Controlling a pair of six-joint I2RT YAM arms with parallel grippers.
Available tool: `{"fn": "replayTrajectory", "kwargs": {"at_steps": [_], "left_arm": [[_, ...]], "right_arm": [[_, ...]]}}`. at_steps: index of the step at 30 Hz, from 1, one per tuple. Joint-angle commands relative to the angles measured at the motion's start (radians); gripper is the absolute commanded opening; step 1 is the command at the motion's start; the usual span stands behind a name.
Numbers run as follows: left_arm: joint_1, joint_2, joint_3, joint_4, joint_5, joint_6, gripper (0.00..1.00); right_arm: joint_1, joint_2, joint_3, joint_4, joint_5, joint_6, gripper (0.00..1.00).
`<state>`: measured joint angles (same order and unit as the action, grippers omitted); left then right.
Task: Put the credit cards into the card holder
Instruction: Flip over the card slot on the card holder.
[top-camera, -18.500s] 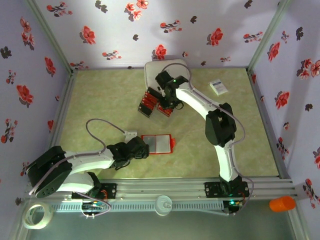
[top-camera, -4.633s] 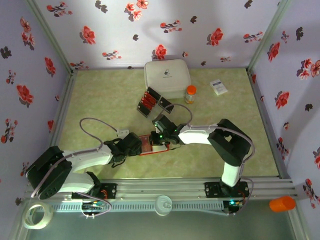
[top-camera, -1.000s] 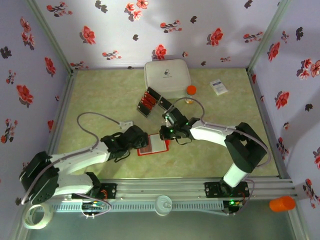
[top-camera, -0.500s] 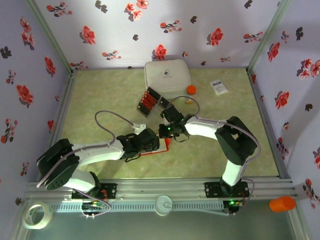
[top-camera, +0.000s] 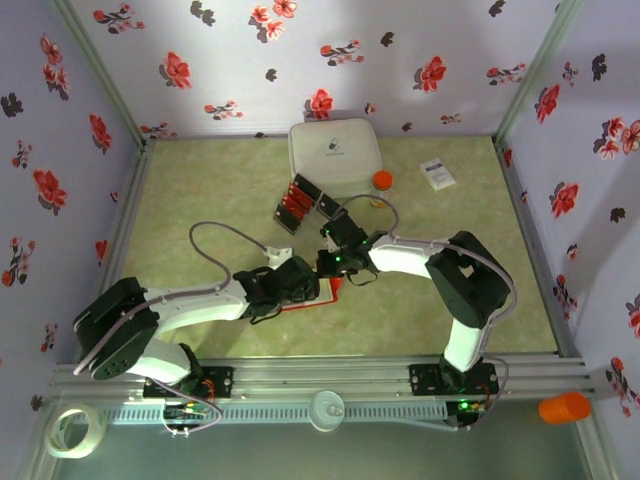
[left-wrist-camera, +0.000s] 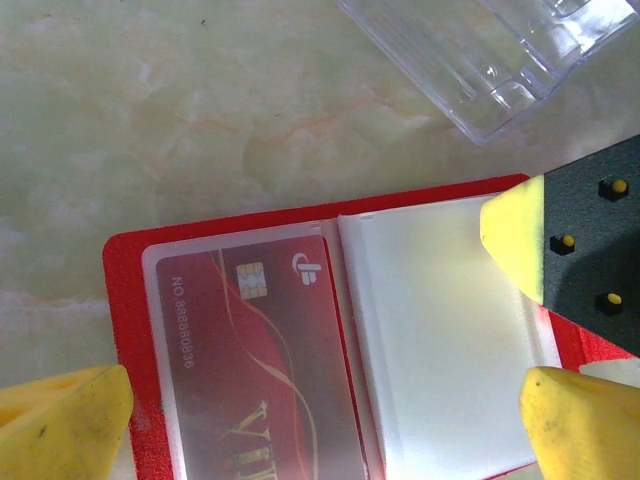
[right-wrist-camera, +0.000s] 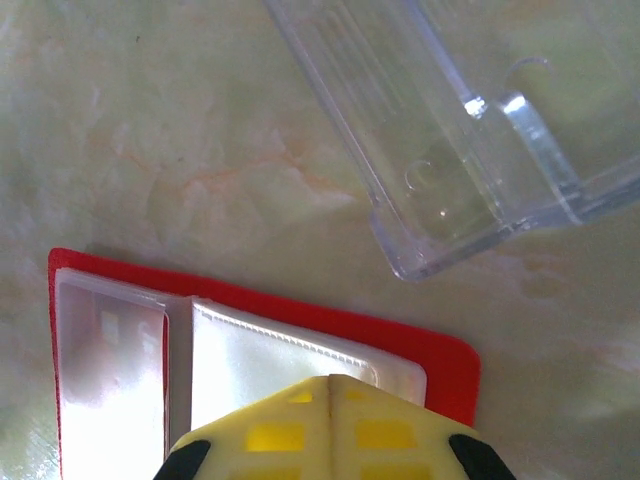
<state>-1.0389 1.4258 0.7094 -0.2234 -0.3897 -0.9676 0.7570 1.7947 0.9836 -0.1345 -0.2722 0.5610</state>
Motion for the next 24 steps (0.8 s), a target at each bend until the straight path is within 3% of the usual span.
{"fn": "replayTrajectory", "kwargs": {"at_steps": [1,6,17,24], "left_arm": [[-0.009,0.002,-0.02,0.007,-0.021,-0.024,1.0],[-0.009,-0.005,-0.038,0.006,-0.026,-0.033,1.0],[-0.009,-0.021,-0.059,0.007,-0.035,-0.039,1.0],[-0.009,-0.025,-0.071,0.015,-0.036,-0.042,1.0]], "right_arm": [[-0.001,0.023,-0.036,0.01,-0.045,0.04,0.01],[0.011,0.036,-0.024,-0.007,-0.039,0.038,0.01],[0.037,0.021,0.064,-0.197,0.108,-0.028,0.01],[0.068,0.048,0.082,-0.211,0.113,-0.033,0.01]]}}
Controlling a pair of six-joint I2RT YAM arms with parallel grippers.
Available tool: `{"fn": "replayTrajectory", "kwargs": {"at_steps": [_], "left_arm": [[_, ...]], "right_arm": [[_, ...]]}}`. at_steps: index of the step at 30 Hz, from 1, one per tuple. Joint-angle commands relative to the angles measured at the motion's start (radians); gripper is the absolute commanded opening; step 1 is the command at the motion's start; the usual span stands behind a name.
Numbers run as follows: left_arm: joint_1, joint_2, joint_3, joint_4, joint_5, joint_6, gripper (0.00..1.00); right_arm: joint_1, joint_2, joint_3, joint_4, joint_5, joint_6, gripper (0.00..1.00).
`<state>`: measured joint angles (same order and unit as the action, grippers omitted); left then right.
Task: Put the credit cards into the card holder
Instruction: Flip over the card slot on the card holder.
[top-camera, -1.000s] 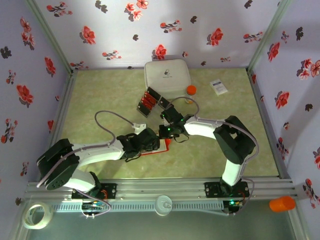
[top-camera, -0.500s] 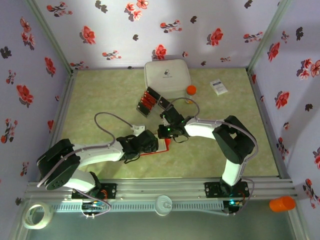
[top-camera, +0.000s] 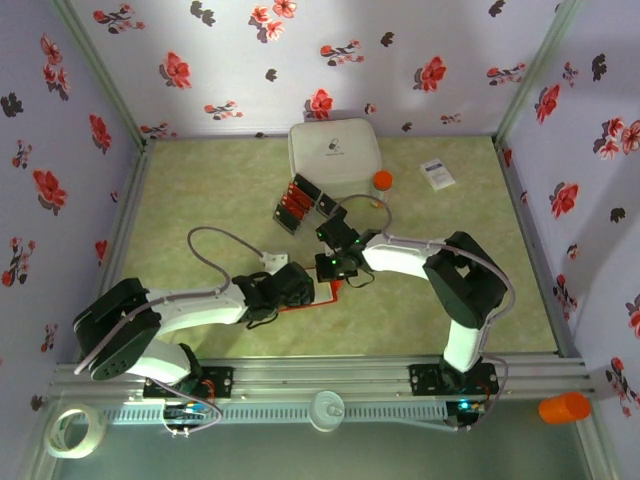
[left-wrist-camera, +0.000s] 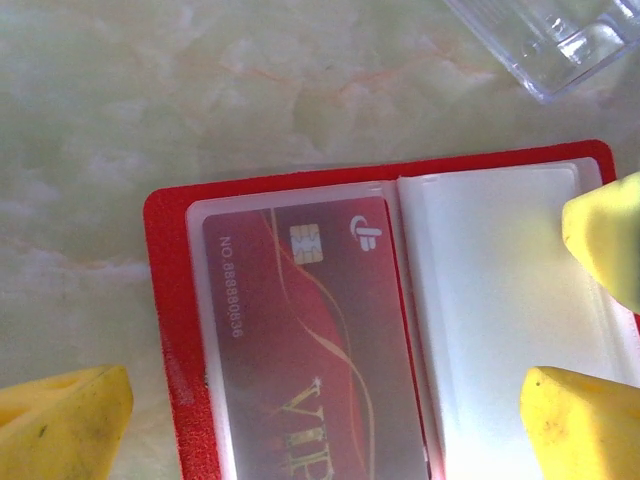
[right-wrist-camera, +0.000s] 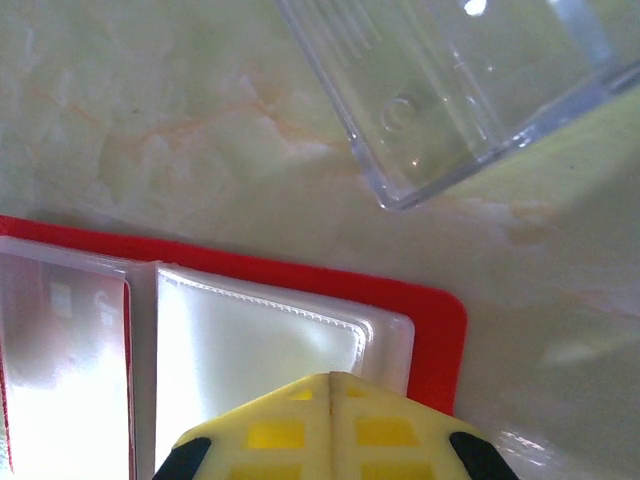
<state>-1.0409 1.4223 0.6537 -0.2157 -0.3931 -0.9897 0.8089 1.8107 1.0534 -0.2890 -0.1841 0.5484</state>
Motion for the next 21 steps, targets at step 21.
{"fn": "replayTrajectory", "kwargs": {"at_steps": [21], "left_arm": [[-0.008,-0.033,-0.065,0.144,0.008,0.031,1.0]], "right_arm": [[0.046,0.018,-0.004,0.009,-0.026,0.05,0.01]]}}
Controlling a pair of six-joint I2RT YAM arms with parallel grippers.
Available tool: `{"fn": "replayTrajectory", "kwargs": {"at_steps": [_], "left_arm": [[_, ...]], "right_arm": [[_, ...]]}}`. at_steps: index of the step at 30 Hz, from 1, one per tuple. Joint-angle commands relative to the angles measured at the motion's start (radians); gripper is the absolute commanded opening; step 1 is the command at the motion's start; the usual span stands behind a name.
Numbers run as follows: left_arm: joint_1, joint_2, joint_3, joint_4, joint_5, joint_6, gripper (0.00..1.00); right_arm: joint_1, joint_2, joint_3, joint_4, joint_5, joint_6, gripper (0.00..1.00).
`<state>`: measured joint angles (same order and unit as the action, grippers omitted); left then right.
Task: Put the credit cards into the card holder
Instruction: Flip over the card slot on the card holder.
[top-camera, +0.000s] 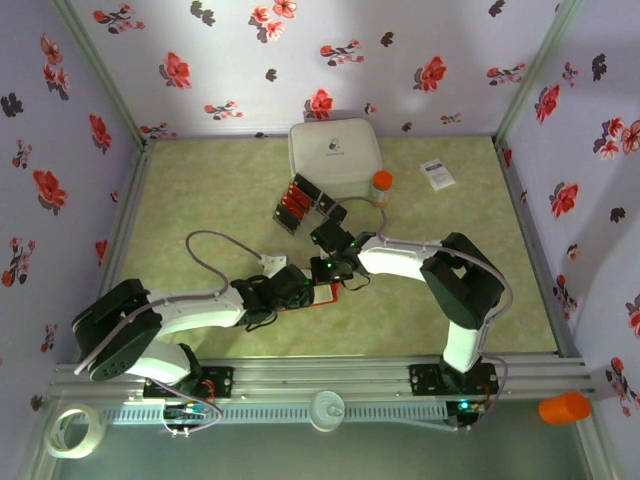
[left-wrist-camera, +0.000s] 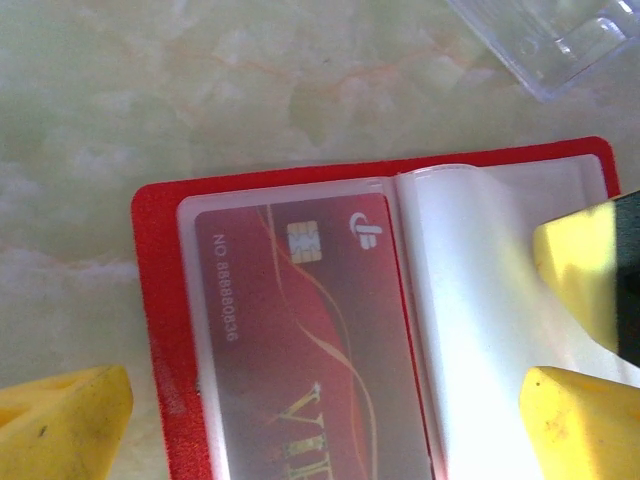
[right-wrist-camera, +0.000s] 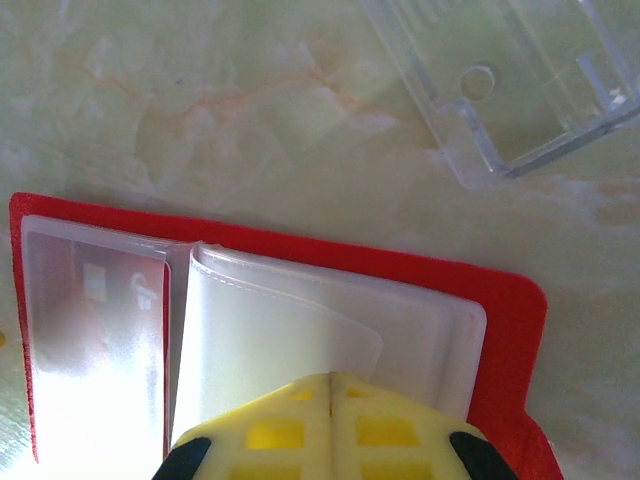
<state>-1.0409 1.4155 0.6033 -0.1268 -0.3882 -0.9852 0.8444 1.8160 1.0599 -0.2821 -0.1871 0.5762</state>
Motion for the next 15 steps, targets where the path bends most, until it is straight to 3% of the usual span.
{"fn": "replayTrajectory", "kwargs": {"at_steps": [1,15], "left_arm": [[-0.009,-0.03,-0.022,0.074,0.006,0.033,1.0],[-0.014,-0.008,-0.069,0.196,0.049,0.054,1.0]], "right_arm": [[0.008,0.013,-0.014,0.007,-0.026,0.024,0.01],[-0.016,0.003,-0.054,0.076,-0.084,0.069,0.01]]}}
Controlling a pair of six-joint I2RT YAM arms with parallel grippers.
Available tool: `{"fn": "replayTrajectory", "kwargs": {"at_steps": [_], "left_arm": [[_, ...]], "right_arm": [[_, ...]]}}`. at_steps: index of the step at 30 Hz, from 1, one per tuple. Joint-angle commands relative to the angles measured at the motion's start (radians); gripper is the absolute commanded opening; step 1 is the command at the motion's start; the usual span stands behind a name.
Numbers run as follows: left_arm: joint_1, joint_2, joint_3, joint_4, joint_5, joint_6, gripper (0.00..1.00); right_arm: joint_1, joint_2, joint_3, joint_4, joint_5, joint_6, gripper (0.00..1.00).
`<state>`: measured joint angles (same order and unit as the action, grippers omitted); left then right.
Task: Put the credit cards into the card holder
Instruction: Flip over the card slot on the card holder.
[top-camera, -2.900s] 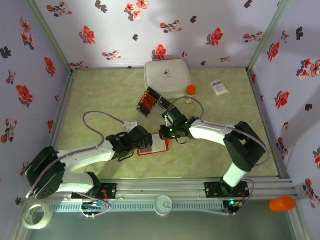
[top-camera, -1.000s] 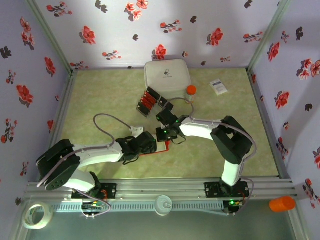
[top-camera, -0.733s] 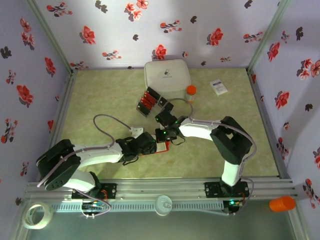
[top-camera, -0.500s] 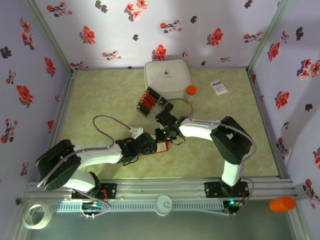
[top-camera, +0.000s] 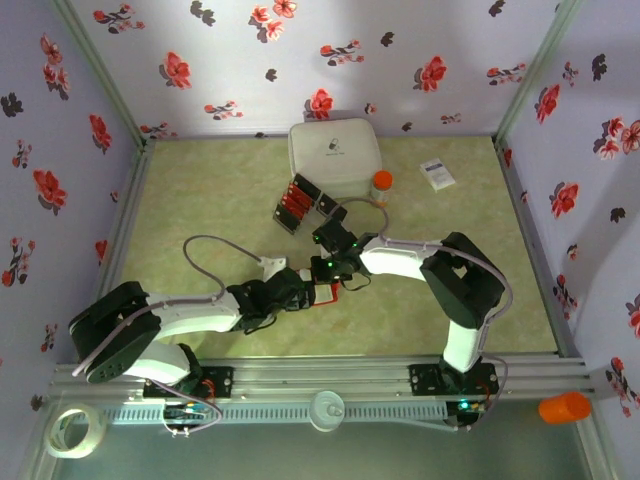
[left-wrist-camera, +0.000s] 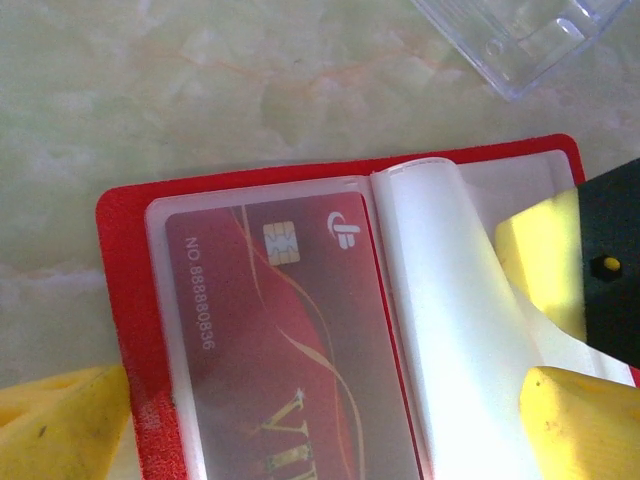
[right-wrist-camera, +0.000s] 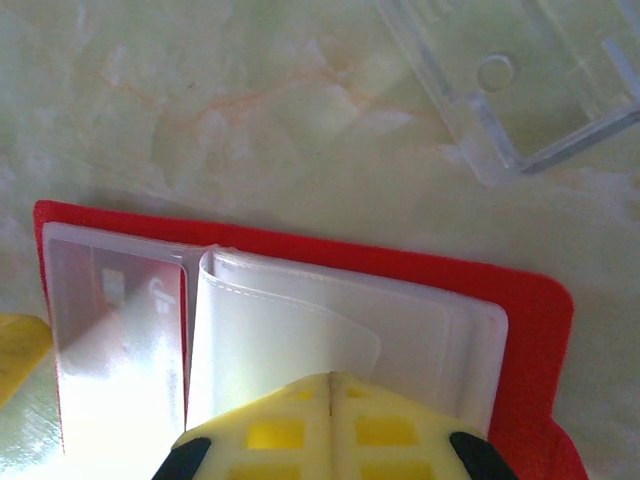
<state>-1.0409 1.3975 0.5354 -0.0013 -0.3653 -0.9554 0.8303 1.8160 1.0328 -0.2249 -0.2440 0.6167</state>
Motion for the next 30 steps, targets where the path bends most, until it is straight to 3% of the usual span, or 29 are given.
{"fn": "replayTrajectory", "kwargs": {"at_steps": [1,4,11,16,23,30], "left_arm": [[-0.014,0.012,-0.002,0.07,0.026,0.022,1.0],[-0.014,0.015,-0.009,0.054,0.02,0.013,0.96],[-0.013,0.029,-0.039,0.055,0.017,-0.006,0.76],[-0.015,0.031,-0.055,0.065,0.016,-0.016,0.76],[-0.014,0.027,-0.063,0.066,0.013,-0.016,0.76],[-0.013,0.023,-0.071,0.073,0.012,-0.017,0.76]], "right_arm": [[-0.005,-0.001,-0.03,0.023,-0.032,0.033,0.01],[-0.012,-0.005,-0.036,0.035,-0.046,0.039,0.03],[-0.023,-0.018,-0.029,0.044,-0.067,0.047,0.06],[-0.03,-0.037,-0.029,0.045,-0.071,0.052,0.13],[-0.053,-0.082,-0.051,0.057,-0.064,0.069,0.39],[-0.056,-0.059,-0.057,0.089,-0.088,0.089,0.47]]}}
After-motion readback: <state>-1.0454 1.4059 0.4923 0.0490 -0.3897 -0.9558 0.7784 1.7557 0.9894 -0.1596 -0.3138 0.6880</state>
